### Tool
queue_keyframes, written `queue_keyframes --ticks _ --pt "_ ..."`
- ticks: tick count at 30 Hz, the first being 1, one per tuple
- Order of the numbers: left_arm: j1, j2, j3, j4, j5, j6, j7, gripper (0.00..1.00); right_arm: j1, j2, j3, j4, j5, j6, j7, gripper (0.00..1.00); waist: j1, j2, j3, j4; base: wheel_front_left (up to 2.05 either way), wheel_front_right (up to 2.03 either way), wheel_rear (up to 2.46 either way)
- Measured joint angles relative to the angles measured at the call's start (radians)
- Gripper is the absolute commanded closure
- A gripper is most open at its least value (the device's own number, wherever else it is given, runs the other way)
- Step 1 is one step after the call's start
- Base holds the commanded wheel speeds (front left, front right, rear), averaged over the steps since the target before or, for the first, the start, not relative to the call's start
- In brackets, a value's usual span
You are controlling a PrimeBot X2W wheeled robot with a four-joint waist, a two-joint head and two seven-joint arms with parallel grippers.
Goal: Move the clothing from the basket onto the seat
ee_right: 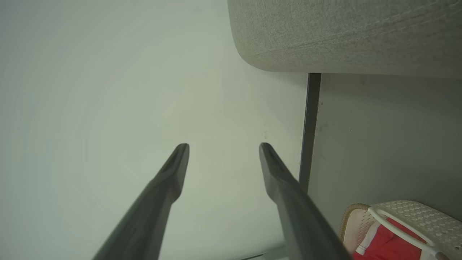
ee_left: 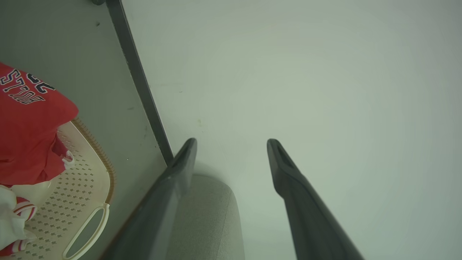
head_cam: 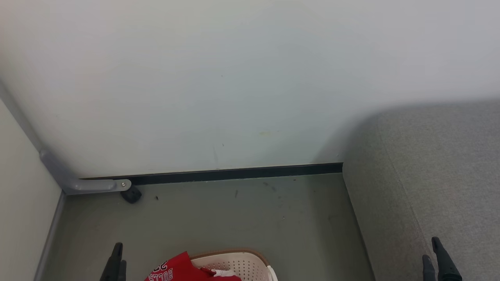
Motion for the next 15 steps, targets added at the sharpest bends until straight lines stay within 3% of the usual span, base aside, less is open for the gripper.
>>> queue_keyframes --ticks 15 --pt "-0.005 0.037 -0.049 -0.027 0.112 0.0 -0.062 0.0 -0.022 -0.038 0.078 -0.024 -0.118 0.0 -0.062 0.0 0.0 0.0 0.001 -0.002 0.0 0.0 0.0"
